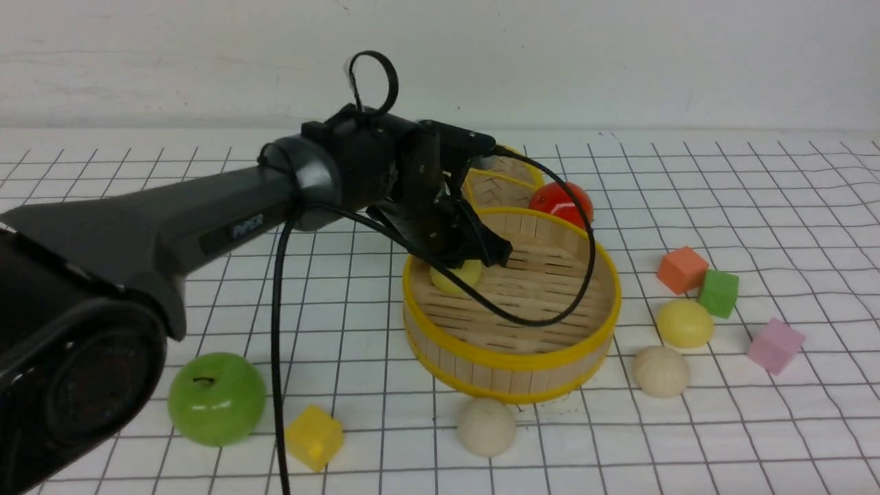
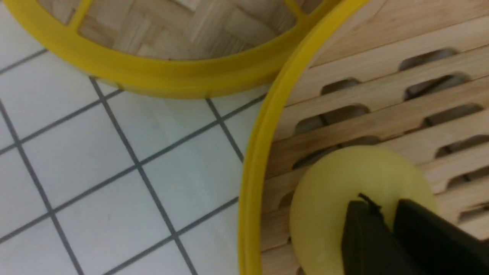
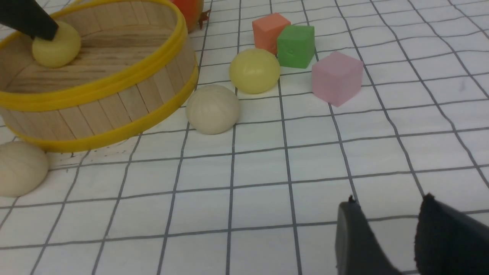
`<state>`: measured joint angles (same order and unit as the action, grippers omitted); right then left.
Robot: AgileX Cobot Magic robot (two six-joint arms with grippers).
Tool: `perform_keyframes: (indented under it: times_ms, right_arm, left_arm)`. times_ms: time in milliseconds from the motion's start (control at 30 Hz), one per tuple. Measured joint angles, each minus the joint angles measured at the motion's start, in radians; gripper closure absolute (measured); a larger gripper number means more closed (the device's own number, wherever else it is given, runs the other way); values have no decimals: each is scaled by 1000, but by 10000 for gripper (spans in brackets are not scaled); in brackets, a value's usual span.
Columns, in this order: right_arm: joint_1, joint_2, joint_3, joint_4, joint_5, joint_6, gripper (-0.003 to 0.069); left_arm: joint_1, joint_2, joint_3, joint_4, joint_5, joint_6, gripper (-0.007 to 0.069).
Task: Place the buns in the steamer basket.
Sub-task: Use the left arm to put the steamed stuffed bun into the steamer, then use the left arm to grab a steamed stuffed bun
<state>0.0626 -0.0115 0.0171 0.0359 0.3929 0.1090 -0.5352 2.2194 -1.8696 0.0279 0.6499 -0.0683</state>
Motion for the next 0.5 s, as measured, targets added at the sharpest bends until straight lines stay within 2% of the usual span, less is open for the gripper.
perform_keyframes:
  times_ms: [33, 67, 133, 167, 233, 267, 367, 433, 467, 500]
  right_arm:
    - [0, 0, 0, 0, 0, 0, 419]
    - [0, 0, 0, 0, 0, 0, 419]
    - [0, 0, 0, 0, 0, 0, 419]
    - [0, 0, 0, 0, 0, 0, 419]
    - [0, 0, 0, 0, 0, 0, 419]
    - [0, 0, 0, 0, 0, 0, 419]
    - [0, 0, 0, 0, 0, 0, 419]
    - [0, 0, 0, 0, 0, 0, 419]
    - [0, 0, 0, 0, 0, 0, 419]
    - [0, 0, 0, 0, 0, 0, 419]
  left_arm:
    - [0, 0, 0, 0, 0, 0, 498]
    - [0, 4, -18, 2, 21, -3, 420]
    - [0, -6, -35, 2, 59, -4, 333]
    - [-1, -18, -49, 5, 95, -4, 250]
    - [-1, -38, -56, 5, 118, -4, 207]
    - [-4, -83, -61, 2, 165, -5, 162]
    - [-14, -176, -58, -7, 254, -20, 148]
    - [-51, -289, 1, -17, 333, -30, 224]
    - [-55, -296, 8, -17, 339, -30, 224]
    - [-90, -341, 70, -28, 370, -30, 294]
